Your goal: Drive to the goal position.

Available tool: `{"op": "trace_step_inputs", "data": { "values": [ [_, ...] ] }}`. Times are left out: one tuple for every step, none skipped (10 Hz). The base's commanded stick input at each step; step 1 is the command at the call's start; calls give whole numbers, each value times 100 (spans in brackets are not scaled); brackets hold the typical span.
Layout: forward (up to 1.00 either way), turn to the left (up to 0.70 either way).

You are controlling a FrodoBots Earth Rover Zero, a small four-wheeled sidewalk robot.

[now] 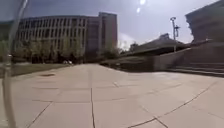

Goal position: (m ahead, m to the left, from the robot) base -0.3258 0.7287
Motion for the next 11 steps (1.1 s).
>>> {"op": "trace_step_inputs", "data": {
  "values": [
    [85,0],
    [85,0],
    [85,0],
    [85,0],
    [85,0],
    [85,0],
    [85,0],
    [85,0],
    [85,0],
    [85,-16],
    [85,0]
  ]
}}
